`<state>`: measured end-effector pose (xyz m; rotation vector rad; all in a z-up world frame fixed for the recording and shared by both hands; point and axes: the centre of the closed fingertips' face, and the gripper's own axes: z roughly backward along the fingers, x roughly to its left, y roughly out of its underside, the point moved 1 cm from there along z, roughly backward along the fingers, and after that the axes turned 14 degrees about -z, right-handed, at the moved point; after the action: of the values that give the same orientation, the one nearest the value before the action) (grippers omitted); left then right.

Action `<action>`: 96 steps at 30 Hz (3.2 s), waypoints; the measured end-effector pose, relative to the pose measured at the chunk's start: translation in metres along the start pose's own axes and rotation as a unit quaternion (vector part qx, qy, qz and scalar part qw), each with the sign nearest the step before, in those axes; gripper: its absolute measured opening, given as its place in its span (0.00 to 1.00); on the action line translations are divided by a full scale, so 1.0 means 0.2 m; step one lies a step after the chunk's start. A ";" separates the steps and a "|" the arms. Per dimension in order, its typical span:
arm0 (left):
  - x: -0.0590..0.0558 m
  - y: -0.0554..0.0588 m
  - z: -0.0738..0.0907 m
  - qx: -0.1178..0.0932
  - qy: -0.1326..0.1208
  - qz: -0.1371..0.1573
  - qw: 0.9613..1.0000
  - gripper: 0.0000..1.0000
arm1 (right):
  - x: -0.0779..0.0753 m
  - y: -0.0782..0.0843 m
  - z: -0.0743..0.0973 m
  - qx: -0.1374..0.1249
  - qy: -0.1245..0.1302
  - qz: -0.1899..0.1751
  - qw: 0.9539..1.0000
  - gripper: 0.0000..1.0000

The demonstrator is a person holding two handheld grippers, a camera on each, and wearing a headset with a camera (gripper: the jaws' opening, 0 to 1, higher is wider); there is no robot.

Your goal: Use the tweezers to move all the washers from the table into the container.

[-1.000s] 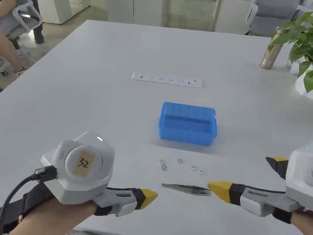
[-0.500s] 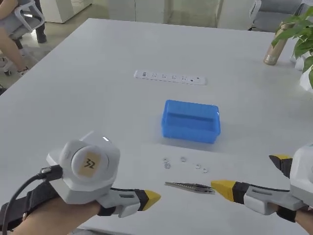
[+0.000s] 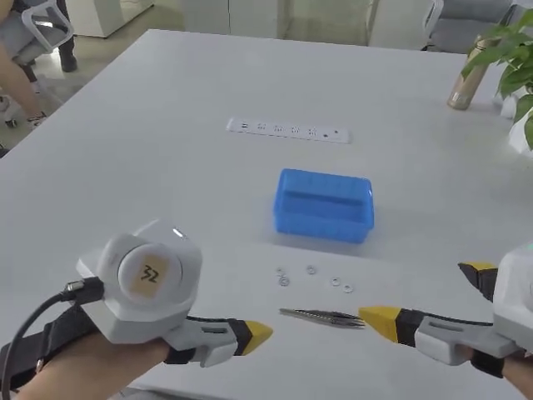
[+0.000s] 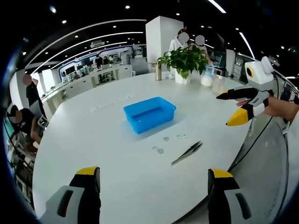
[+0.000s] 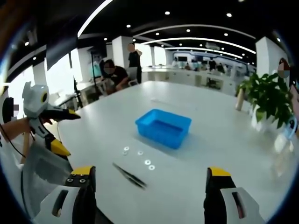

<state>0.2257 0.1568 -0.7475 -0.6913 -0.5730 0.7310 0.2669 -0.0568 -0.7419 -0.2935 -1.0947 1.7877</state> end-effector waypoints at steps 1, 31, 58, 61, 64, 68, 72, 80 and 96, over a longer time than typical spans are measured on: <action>0.00 0.00 0.00 0.000 0.002 0.000 1.000 0.98 | 0.00 0.00 0.00 0.001 0.000 0.001 1.000 0.97; -0.10 -0.02 -0.20 -0.007 0.115 -0.020 0.993 0.35 | 0.02 0.04 -0.05 0.016 0.003 0.004 1.000 0.90; -0.27 0.08 -0.57 0.028 0.206 -0.150 0.967 0.07 | 0.03 0.14 -0.12 0.047 -0.006 -0.010 0.999 0.89; -0.28 0.09 -0.59 0.029 0.210 -0.149 0.966 0.08 | 0.04 0.15 -0.13 0.050 -0.007 -0.010 0.999 0.89; -0.29 0.11 -0.61 0.036 0.216 -0.151 0.964 0.06 | 0.04 0.16 -0.13 0.053 -0.007 -0.011 0.998 0.89; -0.30 0.11 -0.61 0.037 0.222 -0.152 0.962 0.02 | 0.04 0.17 -0.12 0.055 -0.009 -0.008 0.998 0.89; -0.33 0.12 -0.59 0.033 0.232 -0.178 0.956 0.00 | 0.04 0.16 -0.13 0.058 -0.012 -0.005 0.998 0.89; -0.35 0.07 -0.51 0.027 0.228 -0.188 0.955 0.00 | 0.03 0.13 -0.16 0.062 -0.009 0.018 0.998 0.86; -0.28 -0.23 -0.27 -0.025 0.197 -0.175 0.964 0.00 | 0.18 0.17 -0.19 0.099 -0.052 0.062 0.992 0.70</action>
<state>0.2455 0.0695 -0.7612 -0.7350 -0.3348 0.2384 0.2533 -0.0100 -0.7804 -0.1518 -0.9783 2.0248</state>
